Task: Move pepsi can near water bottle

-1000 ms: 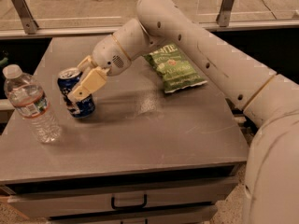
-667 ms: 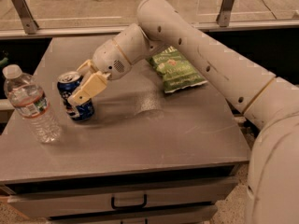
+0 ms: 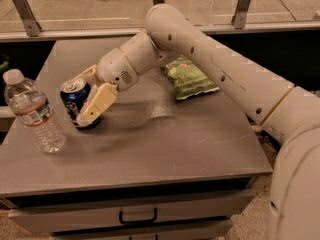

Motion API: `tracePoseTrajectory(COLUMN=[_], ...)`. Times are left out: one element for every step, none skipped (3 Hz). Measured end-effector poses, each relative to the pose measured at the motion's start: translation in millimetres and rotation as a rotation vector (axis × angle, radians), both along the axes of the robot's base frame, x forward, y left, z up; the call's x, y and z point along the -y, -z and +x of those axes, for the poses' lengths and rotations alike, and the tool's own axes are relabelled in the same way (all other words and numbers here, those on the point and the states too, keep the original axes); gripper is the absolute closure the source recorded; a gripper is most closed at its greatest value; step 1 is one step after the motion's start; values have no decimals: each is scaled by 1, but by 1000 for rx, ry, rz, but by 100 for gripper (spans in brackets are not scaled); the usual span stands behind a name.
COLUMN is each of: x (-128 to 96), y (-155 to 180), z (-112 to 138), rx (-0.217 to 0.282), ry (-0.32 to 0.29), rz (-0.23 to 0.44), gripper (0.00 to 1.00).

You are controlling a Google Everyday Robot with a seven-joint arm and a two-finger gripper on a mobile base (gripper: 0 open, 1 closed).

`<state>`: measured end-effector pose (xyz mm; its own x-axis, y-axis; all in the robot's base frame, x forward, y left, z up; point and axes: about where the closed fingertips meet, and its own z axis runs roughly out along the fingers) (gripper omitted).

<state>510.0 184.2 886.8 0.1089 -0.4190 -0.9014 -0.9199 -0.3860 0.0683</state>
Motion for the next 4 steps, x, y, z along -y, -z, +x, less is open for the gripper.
tracePoseTrajectory(x=[4,13,31,73], y=[-5,-19,-41,-89], z=[0,6,22,54], rx=[24,68,152,347], ry=[6,25,91,261], rz=[-5,-11,-13,-53], gripper=[0,0,0,0])
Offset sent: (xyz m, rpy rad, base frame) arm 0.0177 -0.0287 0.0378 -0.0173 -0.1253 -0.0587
